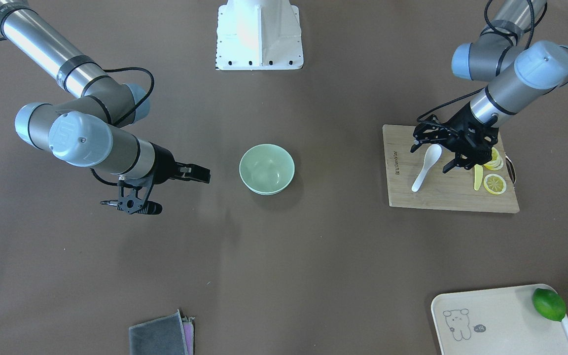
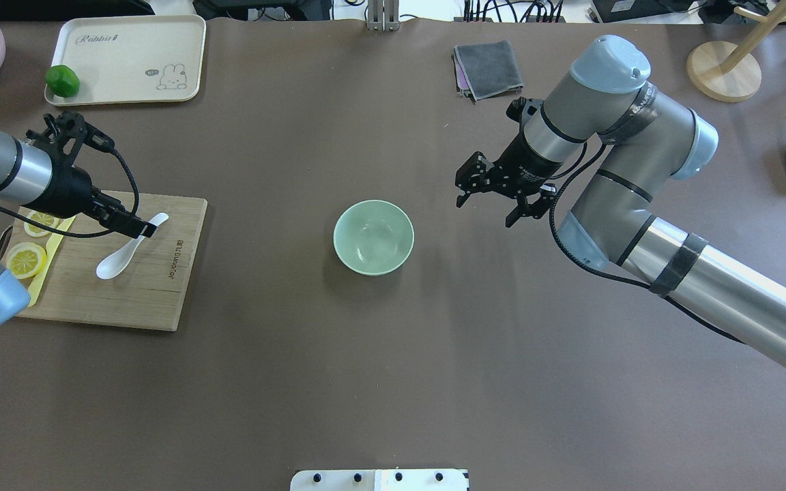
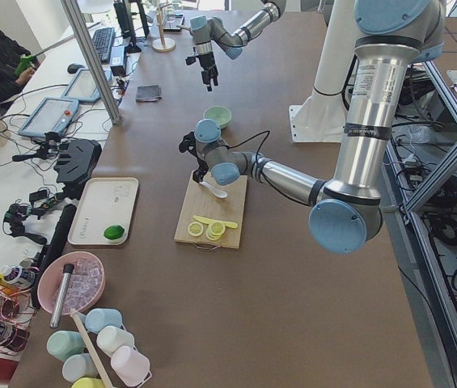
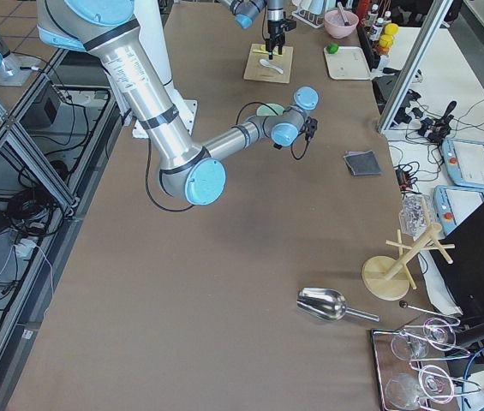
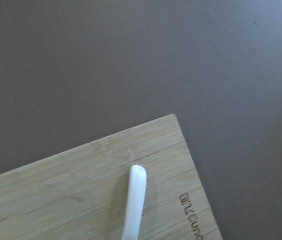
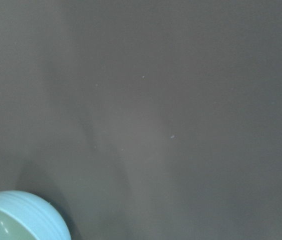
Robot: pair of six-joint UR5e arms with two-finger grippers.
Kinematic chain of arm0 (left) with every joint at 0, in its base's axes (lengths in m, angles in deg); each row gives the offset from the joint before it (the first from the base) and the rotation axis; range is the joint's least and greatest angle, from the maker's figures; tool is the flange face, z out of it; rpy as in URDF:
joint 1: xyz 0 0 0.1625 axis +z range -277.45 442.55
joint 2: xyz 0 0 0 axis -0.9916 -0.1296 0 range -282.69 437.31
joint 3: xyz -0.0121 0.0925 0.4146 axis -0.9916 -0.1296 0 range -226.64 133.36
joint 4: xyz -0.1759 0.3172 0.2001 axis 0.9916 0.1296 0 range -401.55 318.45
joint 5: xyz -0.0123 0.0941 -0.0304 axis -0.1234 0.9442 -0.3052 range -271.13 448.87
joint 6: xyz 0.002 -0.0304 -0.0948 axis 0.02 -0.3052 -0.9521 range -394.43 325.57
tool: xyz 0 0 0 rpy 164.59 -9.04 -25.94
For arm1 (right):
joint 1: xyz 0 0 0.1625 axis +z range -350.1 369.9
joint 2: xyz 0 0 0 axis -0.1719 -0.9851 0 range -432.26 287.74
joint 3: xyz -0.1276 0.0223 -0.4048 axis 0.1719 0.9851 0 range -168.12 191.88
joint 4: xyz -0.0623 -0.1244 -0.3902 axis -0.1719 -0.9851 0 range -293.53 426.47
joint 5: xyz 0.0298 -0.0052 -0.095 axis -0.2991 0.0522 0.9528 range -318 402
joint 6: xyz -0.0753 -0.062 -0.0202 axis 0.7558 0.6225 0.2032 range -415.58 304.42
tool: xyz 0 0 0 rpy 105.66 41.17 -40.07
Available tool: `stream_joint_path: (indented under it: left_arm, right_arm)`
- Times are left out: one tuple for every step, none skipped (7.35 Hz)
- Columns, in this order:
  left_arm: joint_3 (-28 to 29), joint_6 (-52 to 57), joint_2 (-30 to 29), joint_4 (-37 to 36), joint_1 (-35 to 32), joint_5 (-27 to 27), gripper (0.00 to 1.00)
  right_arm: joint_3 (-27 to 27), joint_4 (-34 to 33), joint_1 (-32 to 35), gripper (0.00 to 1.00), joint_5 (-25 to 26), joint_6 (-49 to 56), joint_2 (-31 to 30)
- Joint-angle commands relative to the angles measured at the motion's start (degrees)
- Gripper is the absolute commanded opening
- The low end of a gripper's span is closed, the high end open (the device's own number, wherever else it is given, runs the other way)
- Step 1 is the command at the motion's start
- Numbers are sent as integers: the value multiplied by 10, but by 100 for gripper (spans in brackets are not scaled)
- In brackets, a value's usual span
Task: Place spoon in bowl
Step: 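Lower the left gripper over the white spoon handle and close on it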
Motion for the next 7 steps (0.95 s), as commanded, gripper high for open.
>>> stream_joint_path:
  left_arm:
    - [5,76,-2,-1,2,13,96]
    - [8,73,0,-1,2,16,96]
    - [20,70,-1,-1,4,15,97]
    - [28,69,-2,-1,4,15,97]
    - [30,68,-2,-1,5,15,97]
    - [31,64,-2,-1,5,13,97]
    - [31,64,-2,-1,7,13,97]
  right_arm:
    - [-16,0,20,100,2,17,-30]
    - [-20,0,22,100,3,29,-42]
    - [-21,0,28,100,3,45,-50]
    - [-21,0,31,100,4,53,-51]
    - [-21,0,38,100,4,70,-62]
    - [-21,0,40,100,4,79,-66]
    - [-21,0,40,100,4,79,-66]
